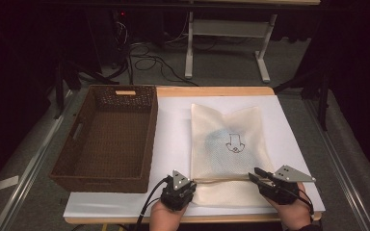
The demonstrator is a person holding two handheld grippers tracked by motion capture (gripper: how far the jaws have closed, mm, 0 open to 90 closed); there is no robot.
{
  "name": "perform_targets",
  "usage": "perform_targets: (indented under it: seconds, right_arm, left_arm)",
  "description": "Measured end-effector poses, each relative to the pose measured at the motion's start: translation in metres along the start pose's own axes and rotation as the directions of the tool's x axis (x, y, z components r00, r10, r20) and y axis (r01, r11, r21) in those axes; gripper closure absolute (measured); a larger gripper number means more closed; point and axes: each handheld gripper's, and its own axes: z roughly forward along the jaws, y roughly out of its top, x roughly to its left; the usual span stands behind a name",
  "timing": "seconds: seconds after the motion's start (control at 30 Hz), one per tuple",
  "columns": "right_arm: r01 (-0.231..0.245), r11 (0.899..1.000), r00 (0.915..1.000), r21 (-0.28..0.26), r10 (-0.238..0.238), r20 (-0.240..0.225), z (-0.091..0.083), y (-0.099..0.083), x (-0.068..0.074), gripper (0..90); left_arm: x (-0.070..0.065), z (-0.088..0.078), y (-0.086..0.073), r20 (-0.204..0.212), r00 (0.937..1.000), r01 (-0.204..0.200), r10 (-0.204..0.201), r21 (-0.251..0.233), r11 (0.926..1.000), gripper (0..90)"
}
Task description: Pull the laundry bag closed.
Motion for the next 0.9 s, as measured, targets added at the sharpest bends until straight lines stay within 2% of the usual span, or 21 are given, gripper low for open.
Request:
perform_targets:
  seconds: [0.07, 0.17, 0.33, 0.53, 0.67, 0.9]
  right_arm:
    - [0.006, 1.000, 1.0000, -0.002, -0.006, -0.001, 0.000, 0.000, 0.000, 66.0]
    - [0.007, 1.000, 1.0000, 0.002, -0.007, -0.002, 0.000, 0.000, 0.001, 65.9]
    - [0.016, 1.000, 0.9998, -0.005, -0.016, -0.013, 0.000, 0.002, 0.005, 65.8]
    - [0.042, 0.999, 0.9985, -0.015, -0.043, -0.033, 0.001, 0.005, 0.015, 65.7]
    - [0.054, 0.999, 0.9979, -0.009, -0.054, -0.036, 0.003, 0.005, 0.016, 65.8]
    - [0.042, 0.999, 0.9986, -0.001, -0.042, -0.032, 0.003, 0.003, 0.013, 66.1]
  left_arm:
    - [-0.002, 0.000, 0.001, -0.003, 1.0000, -0.004, 0.004, -0.008, 1.0000, 83.9]
    - [-0.007, -0.002, 0.004, -0.016, 0.9993, -0.036, 0.035, -0.026, 0.9990, 84.5]
    - [-0.008, -0.005, 0.005, -0.024, 0.9986, -0.049, 0.048, -0.049, 0.9976, 84.5]
    - [-0.013, -0.010, 0.007, -0.042, 0.9952, -0.092, 0.089, -0.088, 0.9918, 84.0]
    - [-0.012, -0.010, 0.007, -0.037, 0.9944, -0.102, 0.099, -0.084, 0.9912, 82.9]
    - [-0.010, -0.006, 0.005, -0.029, 0.9949, -0.098, 0.097, -0.060, 0.9934, 80.1]
